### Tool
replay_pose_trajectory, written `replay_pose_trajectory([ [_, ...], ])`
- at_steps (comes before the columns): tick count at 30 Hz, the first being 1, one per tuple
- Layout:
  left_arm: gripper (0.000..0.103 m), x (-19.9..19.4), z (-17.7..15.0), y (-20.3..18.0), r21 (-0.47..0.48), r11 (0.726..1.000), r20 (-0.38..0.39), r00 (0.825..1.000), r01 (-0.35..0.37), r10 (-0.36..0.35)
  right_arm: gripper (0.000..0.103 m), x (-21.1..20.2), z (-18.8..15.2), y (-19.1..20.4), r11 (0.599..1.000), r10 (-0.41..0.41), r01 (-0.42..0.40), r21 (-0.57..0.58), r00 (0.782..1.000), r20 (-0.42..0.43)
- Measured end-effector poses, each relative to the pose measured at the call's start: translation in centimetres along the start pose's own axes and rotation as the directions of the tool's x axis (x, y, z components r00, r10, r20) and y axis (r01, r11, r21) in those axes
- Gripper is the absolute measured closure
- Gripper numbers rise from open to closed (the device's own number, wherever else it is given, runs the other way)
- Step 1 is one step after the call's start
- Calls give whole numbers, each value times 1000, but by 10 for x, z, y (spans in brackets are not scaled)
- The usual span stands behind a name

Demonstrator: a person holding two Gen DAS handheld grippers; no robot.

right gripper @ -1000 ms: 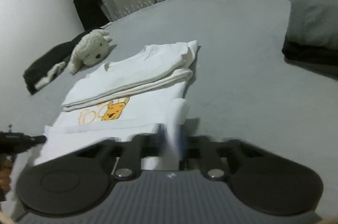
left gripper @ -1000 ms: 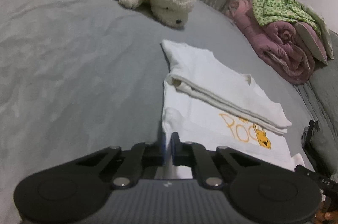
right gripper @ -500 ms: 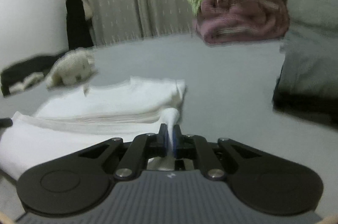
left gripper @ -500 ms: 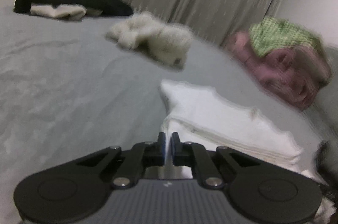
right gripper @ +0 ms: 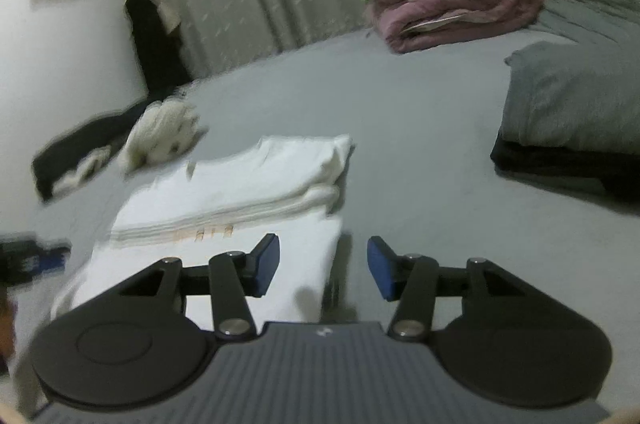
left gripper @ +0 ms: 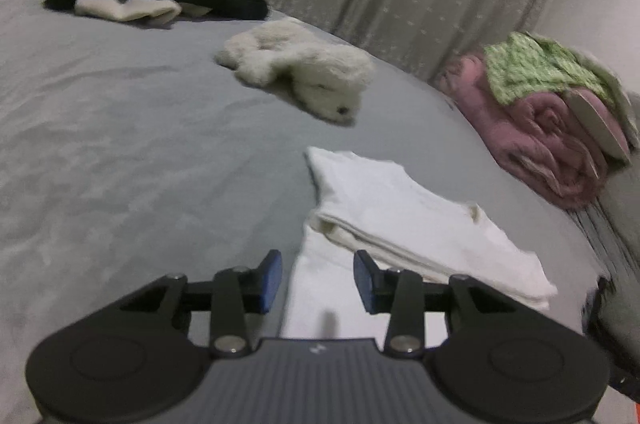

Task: Fold clothes
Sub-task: 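Release the shirt and withdraw both open grippers above it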

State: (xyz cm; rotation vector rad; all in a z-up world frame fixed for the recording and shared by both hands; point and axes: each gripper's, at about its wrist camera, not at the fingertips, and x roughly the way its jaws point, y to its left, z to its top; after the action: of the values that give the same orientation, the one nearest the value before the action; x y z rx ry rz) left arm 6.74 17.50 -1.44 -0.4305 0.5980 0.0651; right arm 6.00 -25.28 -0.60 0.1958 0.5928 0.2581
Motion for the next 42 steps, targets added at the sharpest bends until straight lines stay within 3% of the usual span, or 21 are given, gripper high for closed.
replay_pose_trajectory([
  [5,64,2,-19,-15,91,996,-70,998,14,-8,50,-10,-34,17,978,-44,19,-209,993,-112],
  [9,64,6,-31,-25,147,989,-103,994,-8,24,53,3,-45,30,957,-37,-3,-291,991,-132],
  [12,63,11,-40,-31,213,976,-107,992,-47,72,75,23,-43,35,964,-2,-34,-264,991,-133],
  [14,63,12,-45,-36,264,962,-93,991,-67,94,97,30,-41,36,968,-7,-27,-250,991,-133],
  [17,63,12,-49,-40,317,945,-81,990,-86,117,99,28,-37,38,960,-35,-1,-281,992,-123],
  [18,63,12,-49,-41,327,941,-82,989,-89,122,99,24,-36,41,943,-60,20,-332,992,-111],
  [19,63,13,-48,-41,333,939,-86,989,-89,124,99,20,-37,47,899,-105,58,-435,991,-84],
  [21,63,14,-46,-39,331,940,-96,988,-83,121,100,17,-48,57,745,-218,153,-649,976,-20],
  [22,63,14,-46,-39,328,941,-100,988,-80,119,100,18,-53,53,711,-239,152,-686,971,-32],
  [24,63,14,-46,-40,327,942,-102,988,-79,118,100,20,-56,44,738,-221,107,-666,971,-89],
  [27,62,14,-46,-40,327,942,-101,988,-81,120,103,20,-55,41,748,-212,92,-657,971,-106],
  [30,61,14,-45,-41,321,943,-104,987,-82,122,100,15,-48,31,796,-205,91,-598,970,-126],
  [32,59,14,-44,-42,314,946,-110,987,-81,121,89,9,-42,27,827,-208,107,-552,970,-125],
  [37,53,13,-40,-43,273,959,-122,985,-82,119,86,-9,-30,29,888,-191,145,-435,980,-63],
  [39,52,13,-40,-43,264,961,-122,985,-86,121,71,-13,-28,34,899,-184,159,-407,983,-25],
  [40,52,13,-40,-44,264,960,-120,985,-88,124,58,-12,-28,39,900,-183,166,-404,983,-4],
  [42,52,12,-39,-44,257,962,-111,986,-94,126,56,-11,-28,49,899,-179,179,-400,983,37],
])
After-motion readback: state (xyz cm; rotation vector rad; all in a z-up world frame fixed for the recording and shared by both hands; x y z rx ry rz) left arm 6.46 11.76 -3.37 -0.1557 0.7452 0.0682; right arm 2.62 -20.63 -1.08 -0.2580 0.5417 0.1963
